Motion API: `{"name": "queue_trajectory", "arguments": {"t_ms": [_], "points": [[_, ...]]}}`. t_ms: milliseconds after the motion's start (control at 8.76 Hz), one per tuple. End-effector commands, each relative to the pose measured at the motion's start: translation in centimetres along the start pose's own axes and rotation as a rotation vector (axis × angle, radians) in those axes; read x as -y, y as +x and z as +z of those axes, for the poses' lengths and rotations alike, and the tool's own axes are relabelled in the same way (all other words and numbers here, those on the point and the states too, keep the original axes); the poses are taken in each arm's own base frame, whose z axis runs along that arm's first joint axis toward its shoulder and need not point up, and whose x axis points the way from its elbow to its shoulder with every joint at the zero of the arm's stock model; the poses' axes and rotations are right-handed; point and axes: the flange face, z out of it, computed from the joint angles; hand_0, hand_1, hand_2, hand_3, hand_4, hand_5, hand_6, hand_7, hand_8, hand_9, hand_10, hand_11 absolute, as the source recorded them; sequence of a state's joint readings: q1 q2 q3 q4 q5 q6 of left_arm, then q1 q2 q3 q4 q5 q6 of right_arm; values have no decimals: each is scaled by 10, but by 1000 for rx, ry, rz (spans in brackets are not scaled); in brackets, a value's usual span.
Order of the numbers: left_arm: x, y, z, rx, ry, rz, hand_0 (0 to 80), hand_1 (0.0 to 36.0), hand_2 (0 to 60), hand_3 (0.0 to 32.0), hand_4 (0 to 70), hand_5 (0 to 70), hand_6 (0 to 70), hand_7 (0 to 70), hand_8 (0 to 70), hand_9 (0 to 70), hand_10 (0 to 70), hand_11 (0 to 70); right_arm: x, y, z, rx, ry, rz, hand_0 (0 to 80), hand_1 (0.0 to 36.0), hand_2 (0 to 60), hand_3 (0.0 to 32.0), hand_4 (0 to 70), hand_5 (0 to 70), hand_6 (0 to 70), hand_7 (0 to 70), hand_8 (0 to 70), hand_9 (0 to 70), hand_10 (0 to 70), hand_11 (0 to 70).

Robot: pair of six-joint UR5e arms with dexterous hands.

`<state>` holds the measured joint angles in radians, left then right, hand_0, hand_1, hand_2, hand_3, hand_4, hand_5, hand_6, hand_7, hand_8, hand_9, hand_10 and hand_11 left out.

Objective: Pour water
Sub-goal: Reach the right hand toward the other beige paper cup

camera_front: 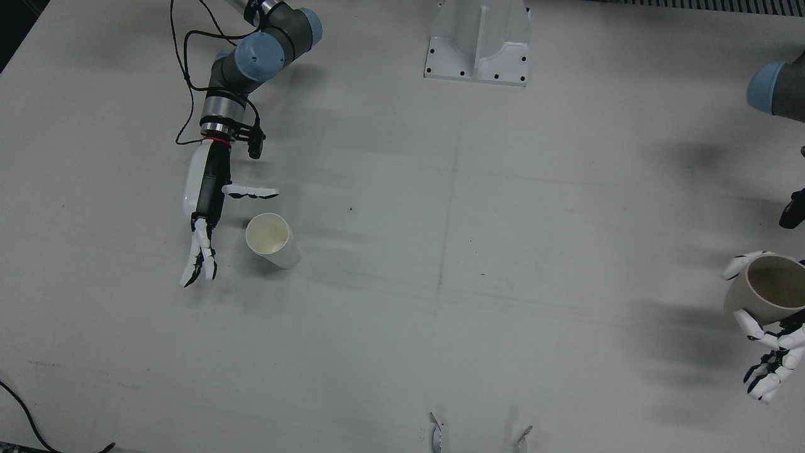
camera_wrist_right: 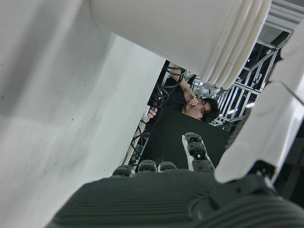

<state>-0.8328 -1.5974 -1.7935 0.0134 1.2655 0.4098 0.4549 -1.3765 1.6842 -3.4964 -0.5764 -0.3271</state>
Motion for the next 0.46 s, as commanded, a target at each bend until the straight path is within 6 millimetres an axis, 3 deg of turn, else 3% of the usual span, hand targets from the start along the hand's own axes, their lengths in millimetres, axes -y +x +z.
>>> {"name": "queue_trajectory", "arguments": {"t_ms": [0, 342], "points": [[5, -1, -6, 4, 11, 2, 512, 360, 600, 0, 392, 602, 41, 119, 25, 50, 57, 113, -22, 7, 8, 9, -18, -38, 441, 92, 41, 0, 36, 15, 2, 0, 22, 12, 7, 20], [12, 0, -17, 10, 23, 6, 509, 360, 600, 0, 388, 597, 39, 114, 26, 49, 56, 111, -36, 21, 16, 4, -23, -50, 439, 92, 48, 0, 45, 17, 8, 0, 21, 15, 8, 22]]}}
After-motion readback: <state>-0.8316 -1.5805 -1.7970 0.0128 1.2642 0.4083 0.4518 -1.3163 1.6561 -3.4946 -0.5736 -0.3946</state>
